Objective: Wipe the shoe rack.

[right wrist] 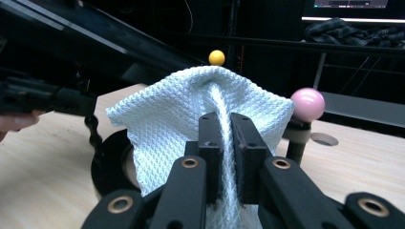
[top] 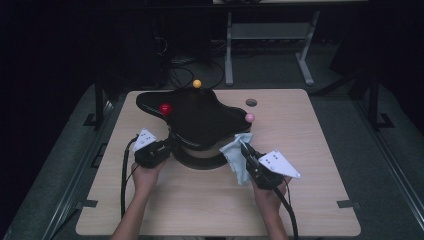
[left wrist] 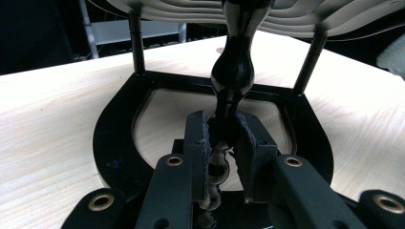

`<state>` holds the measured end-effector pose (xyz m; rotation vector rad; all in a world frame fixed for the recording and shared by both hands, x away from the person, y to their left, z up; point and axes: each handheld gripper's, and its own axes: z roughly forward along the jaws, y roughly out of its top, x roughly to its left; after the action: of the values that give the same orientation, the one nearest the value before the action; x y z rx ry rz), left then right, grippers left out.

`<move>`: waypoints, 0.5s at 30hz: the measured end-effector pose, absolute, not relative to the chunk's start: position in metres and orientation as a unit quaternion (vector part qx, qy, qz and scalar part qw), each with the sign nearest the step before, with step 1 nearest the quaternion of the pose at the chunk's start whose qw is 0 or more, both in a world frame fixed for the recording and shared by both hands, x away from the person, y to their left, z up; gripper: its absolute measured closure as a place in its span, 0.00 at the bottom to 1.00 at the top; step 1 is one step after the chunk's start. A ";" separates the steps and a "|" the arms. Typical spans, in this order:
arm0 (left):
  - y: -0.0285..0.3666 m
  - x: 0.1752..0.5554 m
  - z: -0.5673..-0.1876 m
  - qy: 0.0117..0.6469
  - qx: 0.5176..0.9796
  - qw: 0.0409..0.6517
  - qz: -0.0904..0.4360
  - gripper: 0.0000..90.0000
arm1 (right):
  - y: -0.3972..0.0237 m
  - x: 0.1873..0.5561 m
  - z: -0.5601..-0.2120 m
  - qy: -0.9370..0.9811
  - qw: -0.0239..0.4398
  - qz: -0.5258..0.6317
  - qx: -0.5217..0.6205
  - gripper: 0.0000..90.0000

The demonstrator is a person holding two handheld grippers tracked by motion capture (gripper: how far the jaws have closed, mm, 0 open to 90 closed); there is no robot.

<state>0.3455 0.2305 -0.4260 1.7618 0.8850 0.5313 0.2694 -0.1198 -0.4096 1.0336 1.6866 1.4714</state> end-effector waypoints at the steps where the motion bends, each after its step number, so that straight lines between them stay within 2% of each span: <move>1: 0.231 0.346 -0.426 0.369 0.736 0.523 0.221 0.84 | -0.119 0.274 -0.409 0.646 0.331 0.562 0.398 0.93; 8: 0.231 0.346 -0.426 0.366 0.737 0.523 0.222 0.84 | -0.110 0.300 -0.407 0.657 0.314 0.554 0.403 0.93; 15: 0.233 0.346 -0.426 0.368 0.737 0.520 0.225 0.84 | -0.091 0.292 -0.400 0.656 0.298 0.580 0.380 0.93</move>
<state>0.3461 0.2330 -0.4260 1.7674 0.8812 0.5400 0.2922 -0.0910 -0.4003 1.0100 1.7425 1.5403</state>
